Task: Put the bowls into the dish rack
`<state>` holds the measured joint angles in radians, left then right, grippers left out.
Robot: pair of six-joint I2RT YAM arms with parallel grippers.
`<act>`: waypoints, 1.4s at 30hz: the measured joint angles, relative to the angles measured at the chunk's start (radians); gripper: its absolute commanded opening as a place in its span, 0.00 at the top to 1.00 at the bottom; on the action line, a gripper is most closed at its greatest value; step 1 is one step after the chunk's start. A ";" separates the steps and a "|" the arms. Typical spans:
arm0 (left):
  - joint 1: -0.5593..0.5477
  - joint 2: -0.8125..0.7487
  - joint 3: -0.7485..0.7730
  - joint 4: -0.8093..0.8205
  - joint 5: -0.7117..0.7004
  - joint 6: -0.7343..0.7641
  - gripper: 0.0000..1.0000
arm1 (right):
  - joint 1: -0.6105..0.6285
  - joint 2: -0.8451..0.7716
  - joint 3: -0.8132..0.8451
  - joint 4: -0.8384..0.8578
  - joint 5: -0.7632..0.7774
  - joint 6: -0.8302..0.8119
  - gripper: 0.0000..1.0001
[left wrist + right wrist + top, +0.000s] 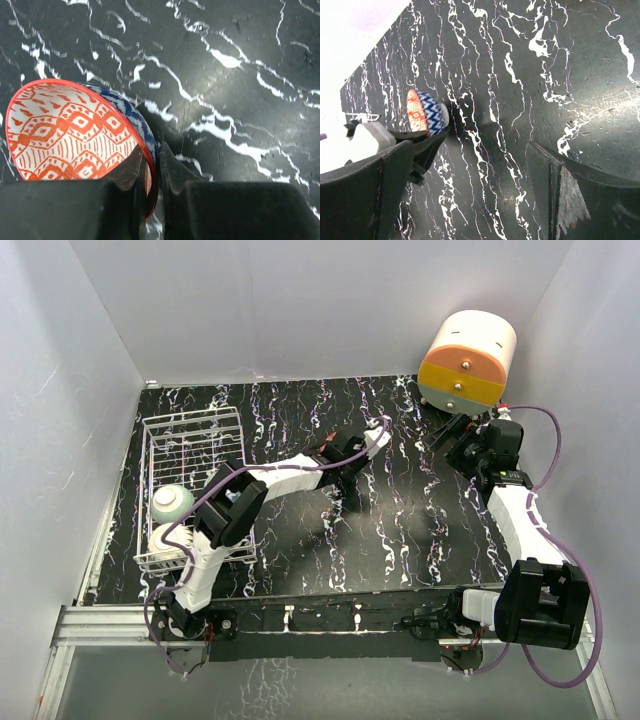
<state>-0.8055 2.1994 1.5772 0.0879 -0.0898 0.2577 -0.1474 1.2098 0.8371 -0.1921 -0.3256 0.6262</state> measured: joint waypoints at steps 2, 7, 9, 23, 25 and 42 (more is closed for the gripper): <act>0.001 -0.042 -0.044 -0.010 -0.014 -0.031 1.00 | -0.001 0.000 0.000 -0.001 0.003 0.000 0.02; 0.035 -0.255 -0.194 -0.011 -0.012 -0.161 1.00 | -0.005 0.003 0.000 0.002 -0.001 -0.008 0.02; 0.074 -0.383 -0.257 0.013 0.009 -0.227 1.00 | -0.005 0.013 0.000 0.010 -0.018 -0.014 0.02; 0.554 -1.070 -0.541 0.163 0.158 -0.614 1.00 | 0.286 0.177 0.080 0.035 -0.035 -0.034 0.02; 0.618 -1.087 -0.602 0.191 0.188 -0.673 1.00 | 0.322 0.190 0.093 0.045 -0.025 -0.034 0.02; 1.020 -0.949 -1.039 0.744 0.438 -1.207 1.00 | 0.432 0.212 0.140 0.037 0.060 -0.044 0.01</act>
<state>0.2146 1.2499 0.5385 0.8318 0.3477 -0.9493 0.2844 1.4223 0.9775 -0.1547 -0.2653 0.5823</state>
